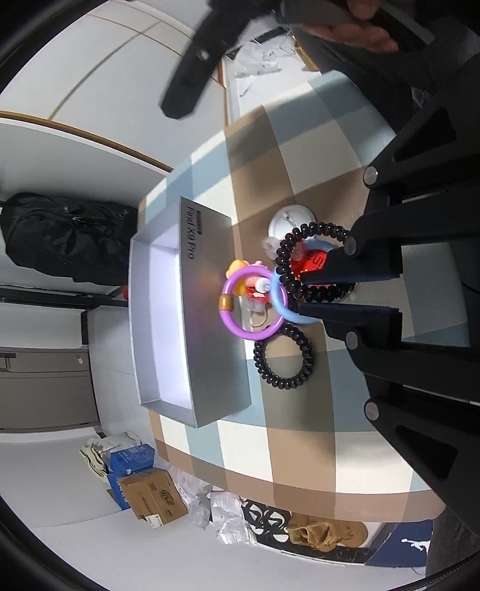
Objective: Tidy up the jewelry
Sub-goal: 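Lower the left tool onto the pile and grasp a black coil hair tie, then grasp the white round badge with the right tool while the left tool holds the black coil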
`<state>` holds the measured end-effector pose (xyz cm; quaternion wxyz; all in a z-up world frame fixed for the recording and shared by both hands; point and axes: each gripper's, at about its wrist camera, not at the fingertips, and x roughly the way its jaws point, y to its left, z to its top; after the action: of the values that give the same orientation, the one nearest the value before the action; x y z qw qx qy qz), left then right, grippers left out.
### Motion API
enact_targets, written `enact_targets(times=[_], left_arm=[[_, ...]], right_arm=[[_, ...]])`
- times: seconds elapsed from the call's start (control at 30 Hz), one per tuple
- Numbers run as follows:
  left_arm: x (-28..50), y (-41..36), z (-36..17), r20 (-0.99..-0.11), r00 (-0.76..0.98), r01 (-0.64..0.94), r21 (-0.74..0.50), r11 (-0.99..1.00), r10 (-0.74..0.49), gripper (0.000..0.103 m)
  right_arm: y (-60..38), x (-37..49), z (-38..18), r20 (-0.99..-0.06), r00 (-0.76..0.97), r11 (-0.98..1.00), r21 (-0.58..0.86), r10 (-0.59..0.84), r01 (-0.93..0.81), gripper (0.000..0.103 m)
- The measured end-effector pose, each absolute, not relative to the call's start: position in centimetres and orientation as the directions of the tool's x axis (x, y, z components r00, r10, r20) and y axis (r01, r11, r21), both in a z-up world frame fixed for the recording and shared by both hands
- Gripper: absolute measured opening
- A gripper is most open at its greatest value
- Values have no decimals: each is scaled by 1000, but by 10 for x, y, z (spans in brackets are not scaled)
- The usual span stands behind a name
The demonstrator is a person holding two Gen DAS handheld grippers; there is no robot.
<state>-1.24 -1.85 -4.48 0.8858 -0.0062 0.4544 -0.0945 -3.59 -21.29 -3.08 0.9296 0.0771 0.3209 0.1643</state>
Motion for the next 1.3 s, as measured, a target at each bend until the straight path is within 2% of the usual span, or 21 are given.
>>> enact_targets(times=[0.37, 0.57, 0.63, 0.7, 0.97, 1.13, 1.17, 1.3], left_arm=[[-4, 7, -28, -742, 636, 86, -205, 975, -212, 5], [6, 26, -24, -715, 664, 28, -269, 963, -218, 5], [6, 31, -23, -710, 667, 22, -281, 960, -223, 5], [7, 35, -23, -706, 670, 20, -293, 956, -231, 5], [6, 45, -21, -694, 673, 23, -325, 945, -255, 5], [6, 47, -20, -688, 678, 35, -322, 946, -259, 5], [6, 48, -20, -689, 676, 36, -326, 945, -263, 5], [8, 48, -20, -690, 673, 35, -332, 942, -268, 5]], right_arm=[[-198, -33, -52, -656, 650, 922, 239, 384, -304, 102], [-171, -35, -76, -744, 550, 904, 170, 379, -393, 89], [-162, -35, -83, -767, 520, 894, 151, 376, -422, 79], [-152, -36, -91, -790, 496, 885, 121, 361, -450, 75], [-125, -35, -111, -820, 487, 864, 19, 302, -504, 70], [-121, -30, -113, -814, 490, 859, 23, 314, -512, 68], [-120, -28, -113, -813, 490, 858, 24, 315, -513, 66], [-121, -28, -110, -809, 491, 850, 20, 323, -526, 43]])
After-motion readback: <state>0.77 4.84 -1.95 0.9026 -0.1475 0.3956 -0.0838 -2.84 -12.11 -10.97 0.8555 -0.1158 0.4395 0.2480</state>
